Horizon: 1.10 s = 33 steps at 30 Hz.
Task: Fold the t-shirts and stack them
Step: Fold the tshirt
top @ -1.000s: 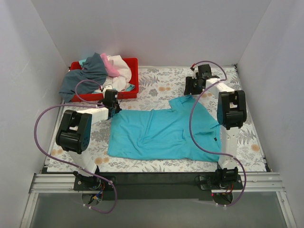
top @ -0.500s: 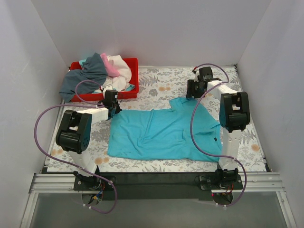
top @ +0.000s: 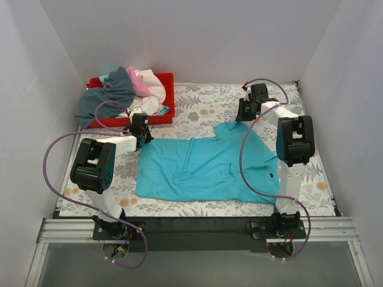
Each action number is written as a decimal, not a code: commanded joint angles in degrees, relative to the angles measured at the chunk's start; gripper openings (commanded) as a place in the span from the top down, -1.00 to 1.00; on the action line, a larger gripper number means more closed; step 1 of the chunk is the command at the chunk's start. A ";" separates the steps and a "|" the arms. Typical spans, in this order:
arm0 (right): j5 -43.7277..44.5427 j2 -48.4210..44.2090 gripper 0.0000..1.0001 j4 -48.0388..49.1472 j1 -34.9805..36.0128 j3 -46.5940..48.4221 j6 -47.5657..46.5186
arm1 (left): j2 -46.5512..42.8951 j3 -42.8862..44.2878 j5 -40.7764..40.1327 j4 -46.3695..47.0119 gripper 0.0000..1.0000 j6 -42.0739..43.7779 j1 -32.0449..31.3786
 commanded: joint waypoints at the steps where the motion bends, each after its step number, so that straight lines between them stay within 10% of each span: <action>1: -0.80 -1.13 0.73 2.40 -0.03 0.73 0.56 | -2.64 -0.50 0.06 0.48 1.00 0.67 0.51; 33: 2.19 -43.22 0.97 -0.22 2.34 -29.49 0.29 | -10.02 -8.32 -10.66 6.02 1.00 -3.64 0.60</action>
